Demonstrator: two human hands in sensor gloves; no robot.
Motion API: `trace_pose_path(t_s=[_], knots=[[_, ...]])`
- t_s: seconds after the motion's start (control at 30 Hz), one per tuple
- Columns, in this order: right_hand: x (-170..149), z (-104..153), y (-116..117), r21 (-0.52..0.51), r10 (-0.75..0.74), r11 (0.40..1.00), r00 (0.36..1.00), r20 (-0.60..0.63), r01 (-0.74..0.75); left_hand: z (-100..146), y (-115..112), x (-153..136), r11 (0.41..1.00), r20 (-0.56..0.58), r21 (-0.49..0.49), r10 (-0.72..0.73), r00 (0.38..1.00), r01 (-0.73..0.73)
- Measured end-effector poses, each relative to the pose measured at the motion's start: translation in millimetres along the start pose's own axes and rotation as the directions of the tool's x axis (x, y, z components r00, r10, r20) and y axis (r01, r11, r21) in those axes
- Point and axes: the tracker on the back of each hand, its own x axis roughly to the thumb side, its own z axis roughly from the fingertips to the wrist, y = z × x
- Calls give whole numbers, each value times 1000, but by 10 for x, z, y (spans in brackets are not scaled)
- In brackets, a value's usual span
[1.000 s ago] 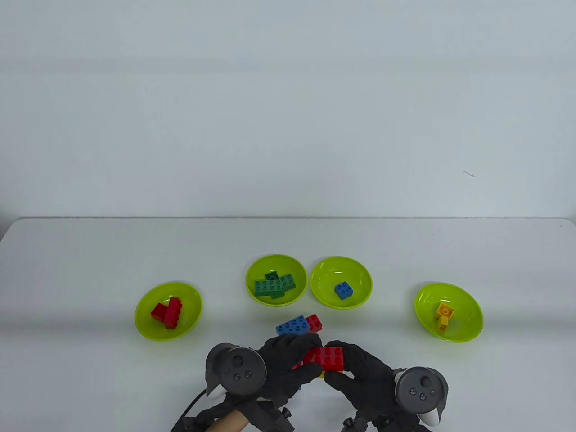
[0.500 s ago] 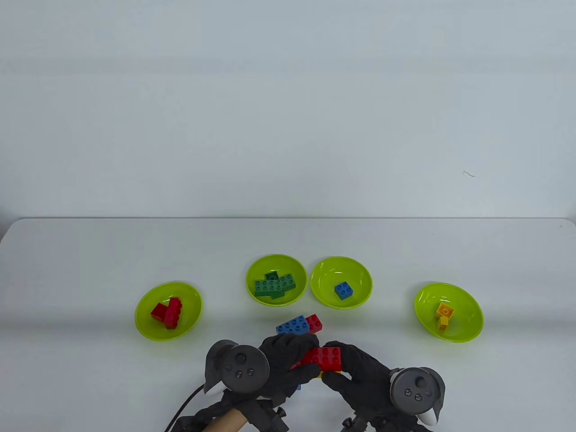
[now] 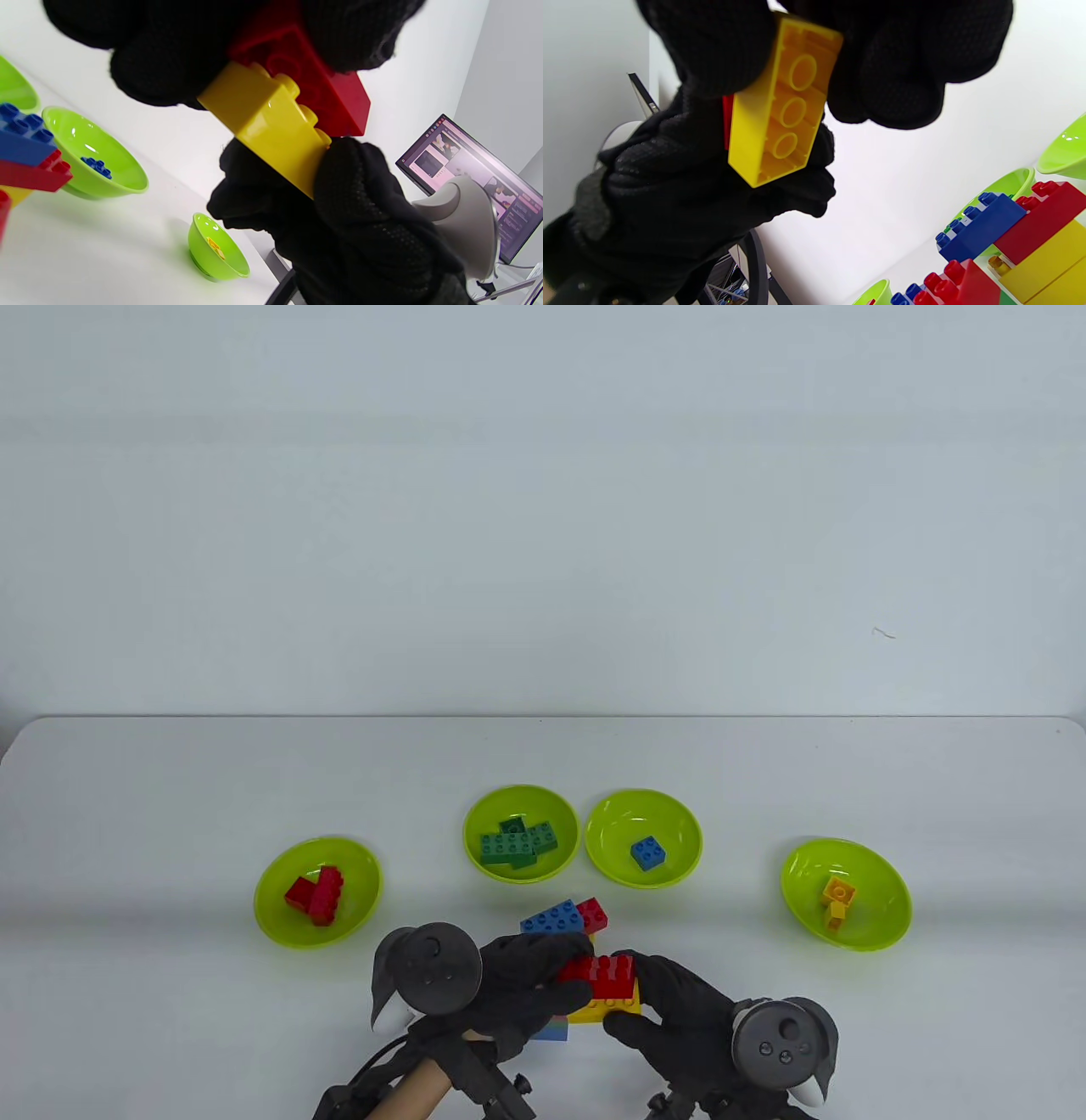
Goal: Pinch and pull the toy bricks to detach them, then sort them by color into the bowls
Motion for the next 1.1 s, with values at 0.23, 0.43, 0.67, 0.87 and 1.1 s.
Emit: trace_pose_path(t_s=[0.23,0.43,0.67,0.87,1.1], knots=[[-102,28,-105,-57,22,998,999,-38,-24,82,344,-172,972,-46,190,-132,990,139],[-112,31,-133,-71,22,997,999,-45,-25,284,760,-637,905,-261,300,-228,938,303],[-113,29,-115,-54,30,998,999,-41,-32,660,1108,-1200,834,-505,305,-268,820,460],[-109,28,-109,-48,29,998,999,-38,-31,899,1195,-1519,791,-644,197,-341,685,579],[-103,27,-107,-45,22,999,999,-39,-24,993,1158,-1691,778,-700,85,-398,593,622]])
